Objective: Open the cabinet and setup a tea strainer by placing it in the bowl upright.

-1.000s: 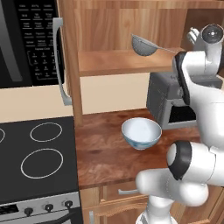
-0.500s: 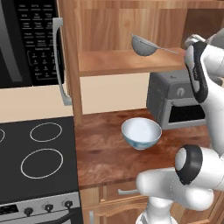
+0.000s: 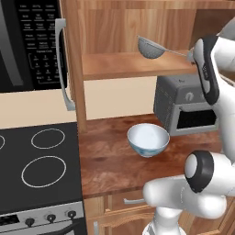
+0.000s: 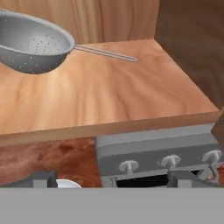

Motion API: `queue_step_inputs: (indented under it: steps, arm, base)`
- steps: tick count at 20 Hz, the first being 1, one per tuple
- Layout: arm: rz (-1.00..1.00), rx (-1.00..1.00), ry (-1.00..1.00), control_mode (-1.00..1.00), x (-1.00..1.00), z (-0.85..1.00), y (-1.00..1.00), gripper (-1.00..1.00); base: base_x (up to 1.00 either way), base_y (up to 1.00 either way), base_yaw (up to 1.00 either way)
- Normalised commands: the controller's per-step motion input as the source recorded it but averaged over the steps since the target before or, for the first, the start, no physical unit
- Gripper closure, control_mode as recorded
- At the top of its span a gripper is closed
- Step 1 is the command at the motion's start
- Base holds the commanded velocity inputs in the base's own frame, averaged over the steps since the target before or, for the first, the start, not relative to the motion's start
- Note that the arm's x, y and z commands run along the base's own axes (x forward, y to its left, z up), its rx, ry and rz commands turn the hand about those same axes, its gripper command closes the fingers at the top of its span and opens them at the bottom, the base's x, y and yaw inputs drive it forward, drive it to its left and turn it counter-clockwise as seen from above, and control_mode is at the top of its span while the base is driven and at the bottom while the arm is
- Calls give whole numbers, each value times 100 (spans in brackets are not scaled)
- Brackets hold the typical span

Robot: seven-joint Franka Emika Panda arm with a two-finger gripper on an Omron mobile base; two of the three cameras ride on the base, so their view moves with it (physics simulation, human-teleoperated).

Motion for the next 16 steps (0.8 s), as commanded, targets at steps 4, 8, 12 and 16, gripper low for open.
queue_step_inputs:
  steps: [4, 8, 12, 16]
  arm:
    - [0, -51, 19, -100, 1, 3, 33, -100]
    - [0, -18, -6, -100, 1, -6, 8, -100]
    - [1, -4, -7, -100, 9, -6, 0, -100]
    - [0, 0, -11, -100, 63, -3, 0, -100]
  base:
    - [0, 0, 0]
    - [0, 0, 0]
    - [0, 0, 0]
    - [0, 0, 0]
